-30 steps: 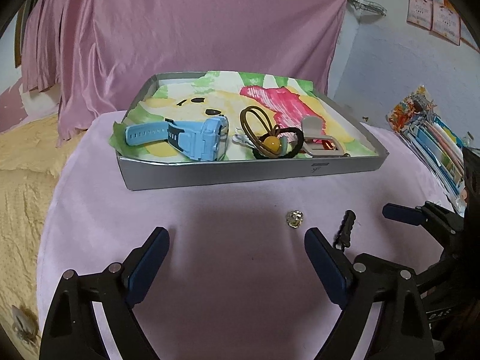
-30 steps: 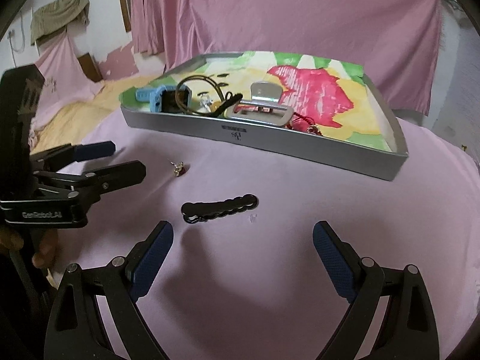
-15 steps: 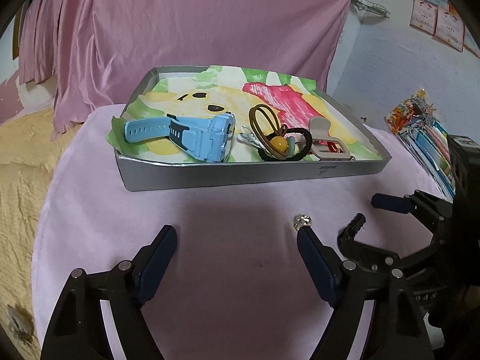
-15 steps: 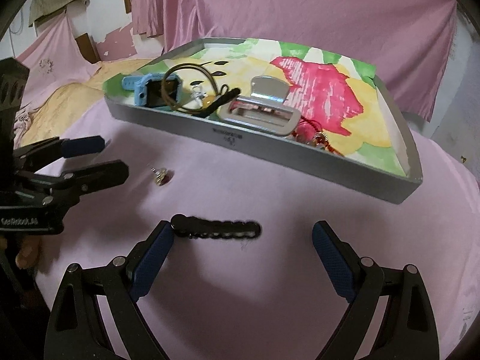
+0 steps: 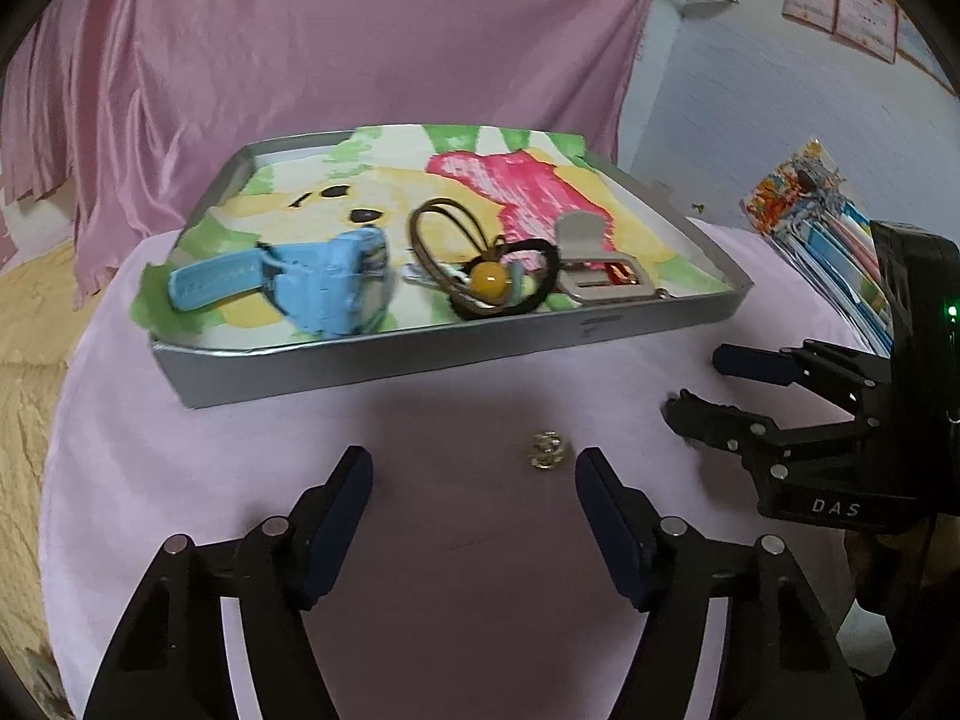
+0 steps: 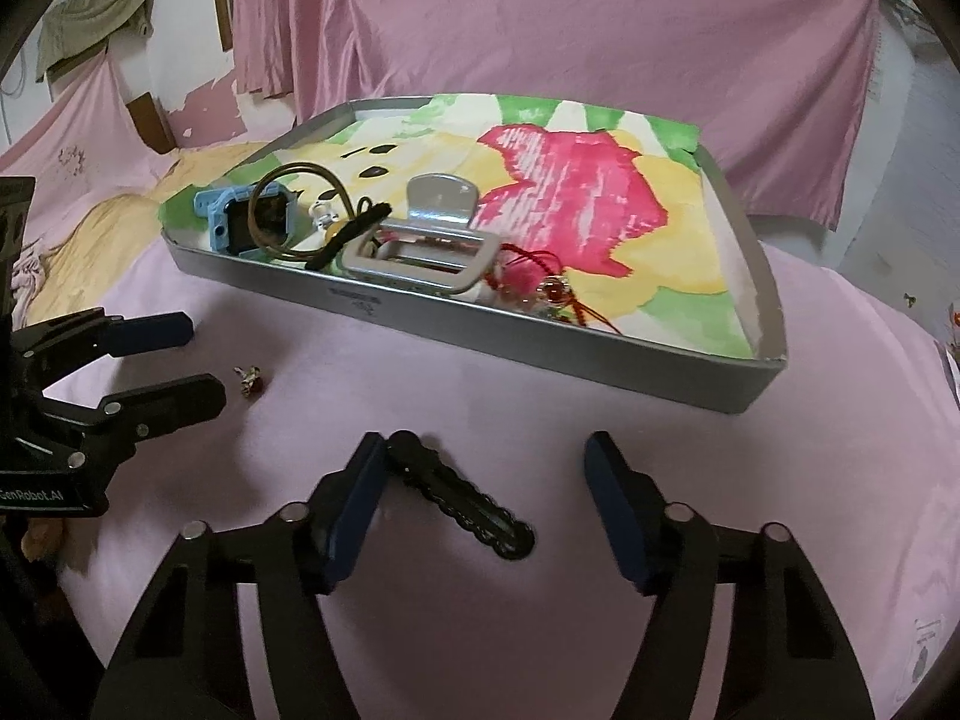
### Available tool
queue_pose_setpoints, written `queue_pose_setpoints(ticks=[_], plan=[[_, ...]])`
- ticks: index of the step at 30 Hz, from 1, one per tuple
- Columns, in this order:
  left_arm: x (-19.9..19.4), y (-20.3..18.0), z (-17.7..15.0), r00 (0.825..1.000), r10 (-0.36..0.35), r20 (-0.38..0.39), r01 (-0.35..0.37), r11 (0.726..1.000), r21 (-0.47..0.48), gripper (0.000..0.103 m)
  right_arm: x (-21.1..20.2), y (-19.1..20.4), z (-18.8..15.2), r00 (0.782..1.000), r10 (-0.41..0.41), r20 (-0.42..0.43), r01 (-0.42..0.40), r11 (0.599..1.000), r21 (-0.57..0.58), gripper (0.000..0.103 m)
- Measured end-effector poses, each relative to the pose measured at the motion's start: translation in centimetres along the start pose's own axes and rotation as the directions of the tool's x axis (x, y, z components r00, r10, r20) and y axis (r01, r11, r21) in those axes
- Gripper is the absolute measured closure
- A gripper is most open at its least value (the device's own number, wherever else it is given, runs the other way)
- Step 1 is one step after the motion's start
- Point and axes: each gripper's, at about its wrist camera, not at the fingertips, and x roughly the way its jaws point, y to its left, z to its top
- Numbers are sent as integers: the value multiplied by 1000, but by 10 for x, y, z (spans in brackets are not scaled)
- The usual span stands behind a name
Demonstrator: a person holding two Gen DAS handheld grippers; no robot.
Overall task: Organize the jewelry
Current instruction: 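Grasp the black bead chain with the right tool while the left tool approaches the silver charm, then grasp the small silver charm with the left tool while the right tool lifts the chain toward the tray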
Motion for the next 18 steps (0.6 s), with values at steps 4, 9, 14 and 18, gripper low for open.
queue_pose_setpoints(ticks=[4, 9, 14, 18], plan=[[3, -7, 3, 1000, -9, -8, 9, 1000, 19, 49, -3, -6, -2, 1000, -1, 9, 1, 1000, 16, 58], [6, -12, 4, 1000, -24, -18, 24, 999, 21, 65, -6, -11, -5, 1000, 2, 14, -2, 1000, 29, 69], [8, -19, 4, 1000, -20, -23, 21, 999, 43, 74, -8, -10, -9, 1000, 18, 21, -19, 999, 27, 78], [9, -23, 5, 1000, -15, -27, 16, 998, 54, 80, -10, -9, -12, 999, 35, 28, -36, 999, 30, 87]])
